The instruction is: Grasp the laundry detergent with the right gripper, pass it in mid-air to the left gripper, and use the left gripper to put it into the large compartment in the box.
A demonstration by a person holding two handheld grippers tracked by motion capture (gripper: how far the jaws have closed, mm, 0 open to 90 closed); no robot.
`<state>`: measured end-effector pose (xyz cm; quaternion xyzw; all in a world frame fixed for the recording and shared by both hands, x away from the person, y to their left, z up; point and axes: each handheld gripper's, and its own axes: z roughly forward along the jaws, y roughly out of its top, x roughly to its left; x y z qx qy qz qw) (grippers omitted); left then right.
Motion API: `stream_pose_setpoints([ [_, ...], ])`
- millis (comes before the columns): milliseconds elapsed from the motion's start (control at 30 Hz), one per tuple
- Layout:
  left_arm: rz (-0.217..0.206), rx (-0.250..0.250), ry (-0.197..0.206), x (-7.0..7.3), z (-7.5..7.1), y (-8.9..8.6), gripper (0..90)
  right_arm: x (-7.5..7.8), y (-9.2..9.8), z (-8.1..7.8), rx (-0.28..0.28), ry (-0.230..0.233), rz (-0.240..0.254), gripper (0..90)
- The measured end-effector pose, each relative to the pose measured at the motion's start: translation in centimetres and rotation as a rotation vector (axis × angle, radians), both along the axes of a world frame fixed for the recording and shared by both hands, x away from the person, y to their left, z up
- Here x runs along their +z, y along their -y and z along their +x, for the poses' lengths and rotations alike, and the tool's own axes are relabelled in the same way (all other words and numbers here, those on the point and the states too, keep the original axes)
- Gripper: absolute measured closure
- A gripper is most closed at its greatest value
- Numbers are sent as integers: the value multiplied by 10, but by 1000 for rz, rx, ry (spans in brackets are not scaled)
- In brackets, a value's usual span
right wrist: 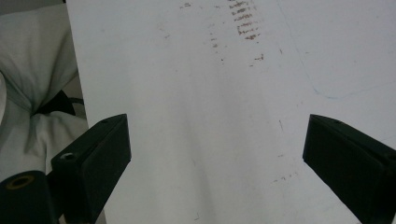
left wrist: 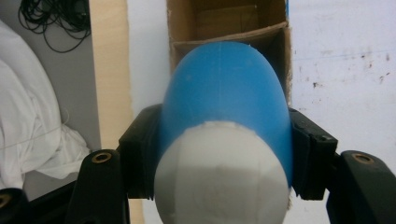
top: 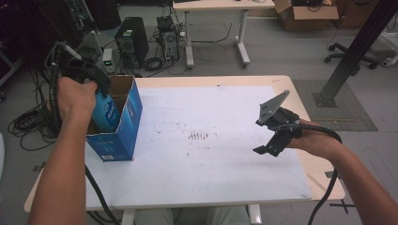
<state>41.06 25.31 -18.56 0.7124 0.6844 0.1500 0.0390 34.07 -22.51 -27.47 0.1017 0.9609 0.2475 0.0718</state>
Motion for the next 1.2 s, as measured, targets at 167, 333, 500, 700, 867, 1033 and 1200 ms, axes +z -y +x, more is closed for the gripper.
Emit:
stream_pose_setpoints([
  [167,-4,-6,-13,-20,3,-2,383,-1,1,1,-6,-6,-1,74],
  [333,-2,-14,-15,-36,5,-2,383,-3,3,1,-11,-8,-4,76],
  [500,-7,-20,-21,-50,7,-3,383,-5,3,1,-15,-12,-5,76],
  [700,-14,-26,-45,-66,11,-2,383,-8,3,2,-21,-20,-10,76],
  [867,-21,-31,-67,-77,14,-2,382,-9,2,3,-21,-20,-13,79],
  [1033,-22,-36,-85,-86,16,-3,382,-11,3,4,-25,-24,-15,81],
  [1200,-25,-41,-87,-88,17,-4,382,-13,4,5,-29,-29,-20,82],
])
